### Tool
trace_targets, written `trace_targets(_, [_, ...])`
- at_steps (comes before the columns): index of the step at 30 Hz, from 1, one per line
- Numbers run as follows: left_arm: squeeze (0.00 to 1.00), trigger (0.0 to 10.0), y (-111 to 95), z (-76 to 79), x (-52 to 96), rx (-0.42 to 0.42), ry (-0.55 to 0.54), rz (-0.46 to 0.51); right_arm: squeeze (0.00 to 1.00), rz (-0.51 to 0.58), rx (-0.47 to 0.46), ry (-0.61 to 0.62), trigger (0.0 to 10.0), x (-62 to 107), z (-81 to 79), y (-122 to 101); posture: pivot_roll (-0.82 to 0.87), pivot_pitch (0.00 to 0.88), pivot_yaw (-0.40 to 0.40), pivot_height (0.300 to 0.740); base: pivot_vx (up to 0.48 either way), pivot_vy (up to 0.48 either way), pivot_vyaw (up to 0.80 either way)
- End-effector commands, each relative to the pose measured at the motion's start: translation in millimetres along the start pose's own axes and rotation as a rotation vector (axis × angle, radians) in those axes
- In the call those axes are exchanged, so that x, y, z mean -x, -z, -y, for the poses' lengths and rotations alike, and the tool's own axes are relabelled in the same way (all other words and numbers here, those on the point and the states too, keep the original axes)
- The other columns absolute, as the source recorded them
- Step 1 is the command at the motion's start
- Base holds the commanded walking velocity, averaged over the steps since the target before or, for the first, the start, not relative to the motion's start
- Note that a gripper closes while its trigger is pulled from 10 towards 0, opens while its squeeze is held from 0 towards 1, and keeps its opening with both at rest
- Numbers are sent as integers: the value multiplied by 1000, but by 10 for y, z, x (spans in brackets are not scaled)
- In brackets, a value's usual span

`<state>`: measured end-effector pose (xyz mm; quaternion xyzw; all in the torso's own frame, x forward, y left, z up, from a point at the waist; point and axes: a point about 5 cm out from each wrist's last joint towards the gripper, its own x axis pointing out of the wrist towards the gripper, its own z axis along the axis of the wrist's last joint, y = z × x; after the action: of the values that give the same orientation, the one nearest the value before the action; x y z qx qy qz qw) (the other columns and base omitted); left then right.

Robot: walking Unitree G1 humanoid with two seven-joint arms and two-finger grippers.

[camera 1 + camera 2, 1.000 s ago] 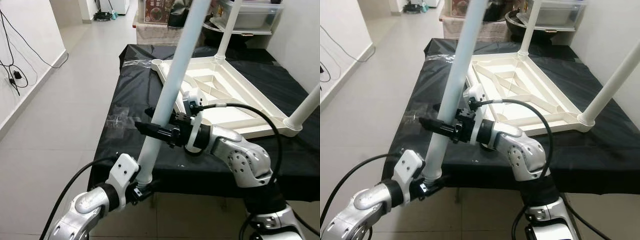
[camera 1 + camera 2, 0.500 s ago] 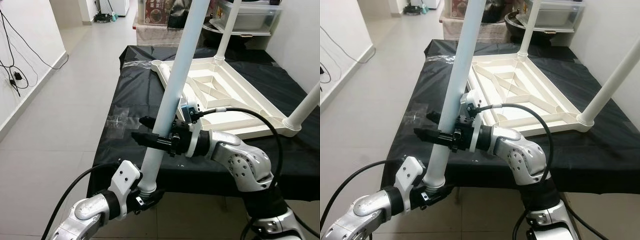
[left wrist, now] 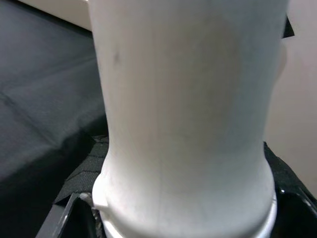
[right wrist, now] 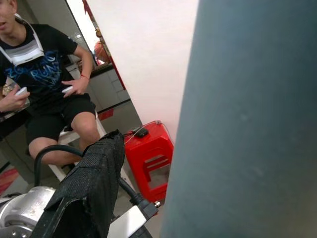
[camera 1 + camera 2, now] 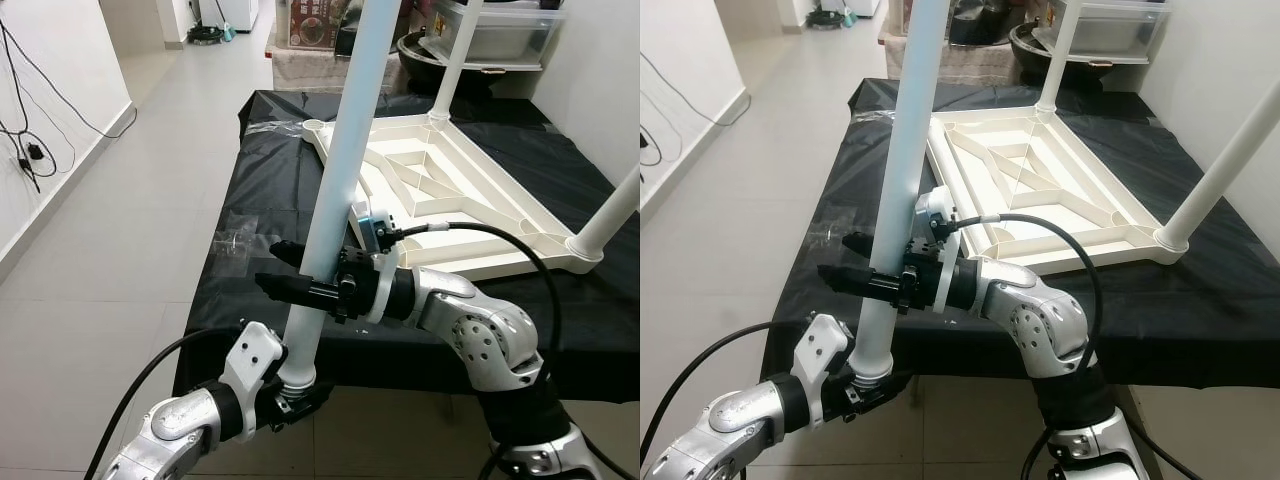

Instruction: Building children table

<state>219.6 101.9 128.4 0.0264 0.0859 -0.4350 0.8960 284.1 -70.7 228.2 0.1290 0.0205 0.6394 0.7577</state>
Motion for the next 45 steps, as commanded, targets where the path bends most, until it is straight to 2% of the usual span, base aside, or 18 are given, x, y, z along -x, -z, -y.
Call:
trace_targets(1, [0,10000,-30,88,-18,-4,43,15,0,-18,-15,-40,10000,-46,-53,42,65,79,-42,740,0,0,0])
trace_targets(3, [0,10000,-28,91,-17,-3,44,15,0,-22,-17,-42,10000,-45,-58,48,65,80,-41,740,0,0,0])
trace_targets(4, [0,10000,-28,92,-16,-3,45,15,0,-23,-16,-42,5412,-44,-59,50,64,80,-41,740,0,0,0])
trace_targets(7, [0,10000,-32,93,-14,-2,47,16,0,-25,-11,-43,5412,-43,-65,52,65,80,-40,740,0,0,0])
trace_targets(8, [0,10000,-34,94,-14,-2,48,16,0,-26,-11,-43,0,-39,-66,55,65,79,-40,740,0,0,0])
trace_targets(17, [0,10000,-30,95,-11,0,47,14,0,-27,-16,-48,0,-26,-77,68,64,80,-40,740,0,0,0])
trace_targets(27, [0,10000,9,102,-16,55,53,-23,0,-25,-17,-59,0,-22,-87,58,63,74,-38,740,0,0,0])
trace_targets(28, [1000,10000,22,105,-11,50,56,-32,0,-19,-14,-53,0,-19,-79,47,63,72,-40,740,0,0,0])
trace_targets(33, [1000,10000,23,112,3,60,59,-21,0,-9,-5,-47,0,-4,-60,7,64,69,-40,740,0,0,0])
trace_targets(37, [1000,10000,21,73,23,55,5,-18,0,6,11,-26,0,28,-18,-52,65,67,-40,740,0,0,0])
trace_targets(38, [0,10000,18,42,37,47,-32,-10,0,17,25,-1,0,63,26,-95,67,66,-42,740,0,0,0])
trace_targets(39, [0,10000,18,42,37,47,-32,-10,0,17,25,-1,0,63,26,-95,67,66,-42,740,0,0,0])
trace_targets(40, [0,10000,15,3,51,44,-77,-3,0,30,41,29,0,106,78,-147,67,67,-43,740,0,0,0])
trace_targets(42, [0,10000,-14,-136,74,16,-233,31,0,80,91,163,0,220,257,-287,70,64,-45,740,0,0,0])
trace_targets(43, [0,10000,-14,-136,74,16,-233,31,0,80,91,163,0,220,257,-287,70,64,-45,740,0,0,0])
trace_targets(44, [0,10000,-32,-196,85,13,-300,50,0,101,114,228,0,264,332,-336,69,64,-46,740,0,0,0])
trace_targets(45, [0,10000,-32,-196,85,13,-300,50,0,101,114,228,0,264,332,-336,69,64,-46,740,0,0,0])
